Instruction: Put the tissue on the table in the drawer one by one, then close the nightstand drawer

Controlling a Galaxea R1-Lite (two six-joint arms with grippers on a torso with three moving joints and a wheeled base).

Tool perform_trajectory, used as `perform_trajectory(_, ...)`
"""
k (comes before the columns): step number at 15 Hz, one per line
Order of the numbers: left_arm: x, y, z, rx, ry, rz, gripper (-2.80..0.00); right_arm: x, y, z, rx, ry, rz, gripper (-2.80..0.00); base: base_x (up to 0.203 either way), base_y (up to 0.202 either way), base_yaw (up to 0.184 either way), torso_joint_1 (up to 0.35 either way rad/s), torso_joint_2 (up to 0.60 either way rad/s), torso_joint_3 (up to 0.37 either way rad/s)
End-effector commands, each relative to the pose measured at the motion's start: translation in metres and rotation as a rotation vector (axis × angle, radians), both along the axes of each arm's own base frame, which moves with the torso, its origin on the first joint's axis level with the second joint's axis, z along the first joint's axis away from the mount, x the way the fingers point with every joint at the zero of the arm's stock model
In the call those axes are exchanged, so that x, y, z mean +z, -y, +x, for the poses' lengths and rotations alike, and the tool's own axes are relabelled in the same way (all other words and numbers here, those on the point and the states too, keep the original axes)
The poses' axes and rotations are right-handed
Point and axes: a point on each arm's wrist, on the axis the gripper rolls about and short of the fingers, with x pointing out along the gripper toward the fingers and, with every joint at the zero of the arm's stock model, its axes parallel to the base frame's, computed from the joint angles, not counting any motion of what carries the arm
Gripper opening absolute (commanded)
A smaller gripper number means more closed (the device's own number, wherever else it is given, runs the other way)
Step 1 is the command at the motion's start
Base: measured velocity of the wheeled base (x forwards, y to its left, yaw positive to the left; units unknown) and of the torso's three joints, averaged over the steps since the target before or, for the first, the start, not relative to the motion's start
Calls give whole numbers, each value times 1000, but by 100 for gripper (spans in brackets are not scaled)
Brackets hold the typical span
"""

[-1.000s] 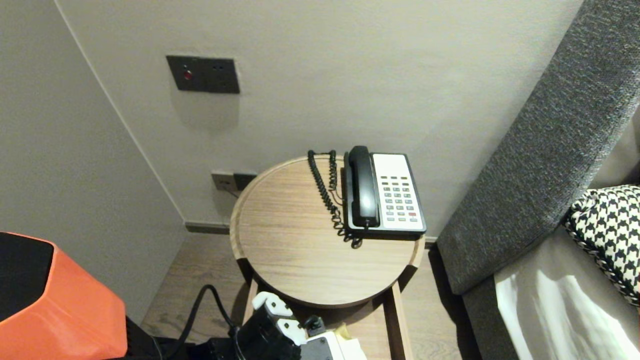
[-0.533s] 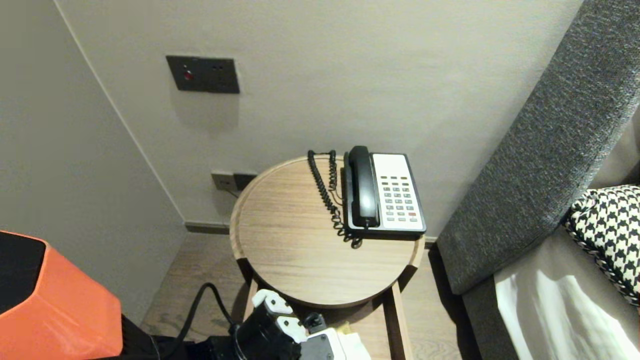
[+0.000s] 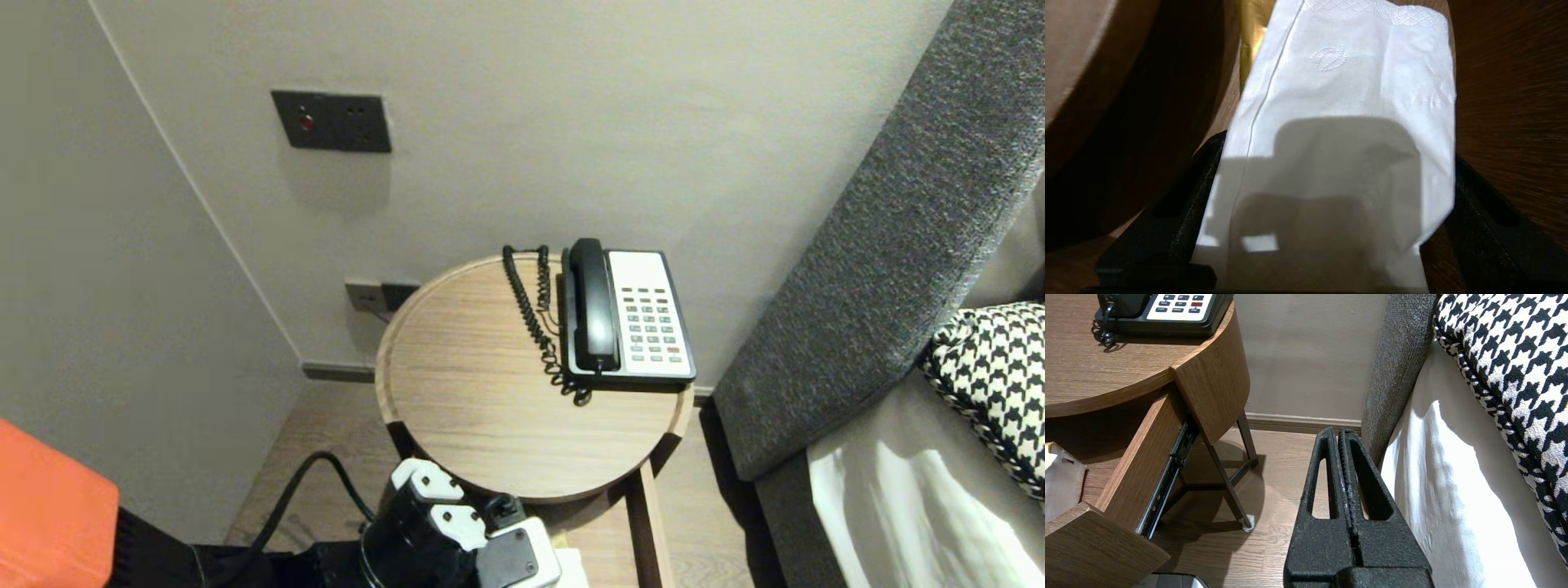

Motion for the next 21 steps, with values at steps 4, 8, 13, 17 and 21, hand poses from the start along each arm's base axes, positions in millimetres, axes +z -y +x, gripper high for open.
perform_trajectory(4, 28, -7, -4, 33, 26, -94, 0, -3, 0, 1, 1, -12, -1, -280, 0, 0, 0, 0, 0, 0)
perform_trajectory(8, 51, -21, -7, 101, 8, -156, 0, -3, 0, 1, 1, -12, -1, -280, 0, 0, 0, 0, 0, 0)
perform_trajectory(13, 77, -46, -8, 175, 6, -225, 0, -3, 0, 1, 1, -12, -1, -280, 0, 0, 0, 0, 0, 0)
perform_trajectory(17, 88, -63, -15, 253, -38, -279, -280, -3, 0, 1, 1, -13, -1, -280, 0, 0, 0, 0, 0, 0)
perform_trajectory(21, 91, -89, -35, 271, -118, -213, -280, -3, 0, 1, 1, -12, -1, -280, 0, 0, 0, 0, 0, 0)
